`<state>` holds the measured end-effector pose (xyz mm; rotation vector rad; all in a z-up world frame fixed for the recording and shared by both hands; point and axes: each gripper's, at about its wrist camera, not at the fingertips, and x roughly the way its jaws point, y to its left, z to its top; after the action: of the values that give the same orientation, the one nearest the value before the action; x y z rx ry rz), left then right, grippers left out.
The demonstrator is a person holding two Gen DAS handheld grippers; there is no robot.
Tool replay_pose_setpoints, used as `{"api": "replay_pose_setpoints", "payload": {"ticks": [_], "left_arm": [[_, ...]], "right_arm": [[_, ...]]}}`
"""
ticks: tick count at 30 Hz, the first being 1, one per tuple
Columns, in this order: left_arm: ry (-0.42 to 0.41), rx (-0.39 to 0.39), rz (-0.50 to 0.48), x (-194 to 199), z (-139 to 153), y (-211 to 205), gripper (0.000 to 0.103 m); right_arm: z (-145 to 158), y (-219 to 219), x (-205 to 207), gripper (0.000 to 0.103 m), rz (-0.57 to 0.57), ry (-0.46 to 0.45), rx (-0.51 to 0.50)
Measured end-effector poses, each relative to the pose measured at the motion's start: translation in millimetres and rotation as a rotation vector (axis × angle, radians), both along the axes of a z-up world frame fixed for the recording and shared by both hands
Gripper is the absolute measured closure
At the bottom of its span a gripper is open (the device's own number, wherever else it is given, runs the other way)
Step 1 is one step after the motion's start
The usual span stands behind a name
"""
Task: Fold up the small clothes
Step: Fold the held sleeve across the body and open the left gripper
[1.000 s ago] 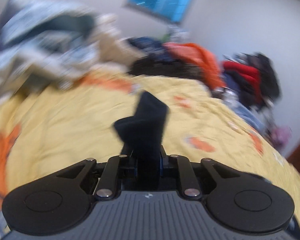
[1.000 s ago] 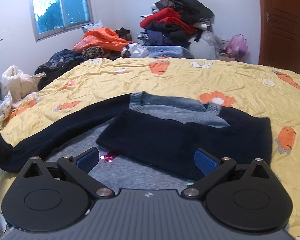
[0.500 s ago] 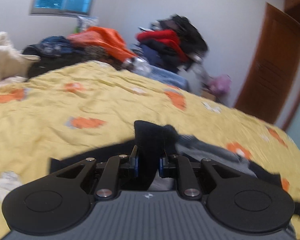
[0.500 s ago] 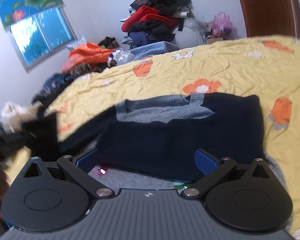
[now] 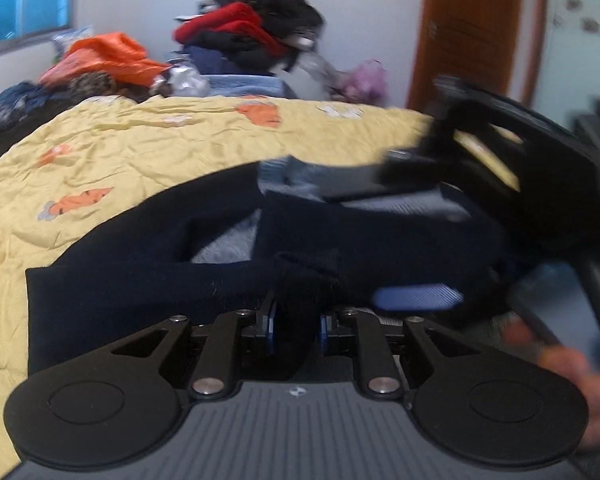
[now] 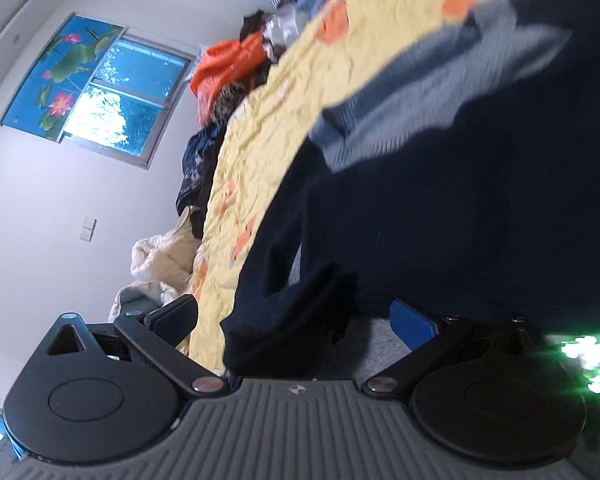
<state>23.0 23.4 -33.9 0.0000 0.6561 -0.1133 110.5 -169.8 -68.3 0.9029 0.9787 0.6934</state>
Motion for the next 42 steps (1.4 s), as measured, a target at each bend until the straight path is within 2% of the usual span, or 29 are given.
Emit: {"api": "replay_pose_setpoints", "payload": {"ticks": [1,4,5,6,8,9,12,14,15,16,17,18,25,27,29,34,42], "left_arm": [[0.005,0.013,-0.031,-3,-1,-1,0.079],[0.020,0.011,-0.126,-11,-1,-2,0.062],[0.026,0.011,-0.158,-13,-2,-4,0.044],[0.031,0.016,-0.183,-15,-3,-6,0.037],[0.020,0.036,-0.211,-20,-3,-9,0.036],[0.018,0.033,-0.231,-23,-3,-10,0.036],[0.033,-0.009,-0.257,-27,0,-4,0.036],[0.042,-0.022,-0.238,-29,1,2,0.036],[0.043,-0.023,-0.224,-30,2,6,0.036],[0.041,-0.023,-0.209,-31,3,10,0.036],[0.037,-0.021,-0.194,-33,4,14,0.036],[0.035,-0.018,-0.176,-33,5,17,0.036],[0.026,-0.089,-0.067,-27,18,41,0.036],[0.025,-0.104,-0.021,-21,21,49,0.034],[0.037,-0.120,0.028,-13,22,54,0.033],[0.067,-0.149,0.059,-3,27,52,0.033],[0.149,-0.069,0.086,18,22,32,0.033]], "right_arm": [[1,4,0,0.001,0.007,-0.009,-0.006],[4,13,0,0.002,0.032,-0.026,0.001],[4,13,1,0.004,0.034,-0.026,-0.005],[5,14,1,0.006,0.035,-0.025,-0.016],[4,15,0,0.017,0.039,-0.027,-0.040],[4,15,-1,0.019,0.041,-0.034,-0.048],[2,15,-2,0.030,0.055,-0.035,-0.071],[0,16,-1,0.048,0.064,-0.030,-0.093],[-1,19,0,0.051,0.074,-0.030,-0.100],[-1,20,0,0.059,0.081,-0.033,-0.109],[-1,23,-1,0.076,0.084,-0.038,-0.130],[2,26,-2,0.086,0.085,-0.048,-0.164],[61,27,-13,0.086,0.066,-0.273,-0.282],[73,21,-10,0.086,0.050,-0.307,-0.310],[78,11,-5,0.086,0.026,-0.307,-0.325],[75,-19,-1,0.086,-0.045,-0.276,-0.322],[66,-56,-7,0.086,-0.158,-0.245,-0.345]]}}
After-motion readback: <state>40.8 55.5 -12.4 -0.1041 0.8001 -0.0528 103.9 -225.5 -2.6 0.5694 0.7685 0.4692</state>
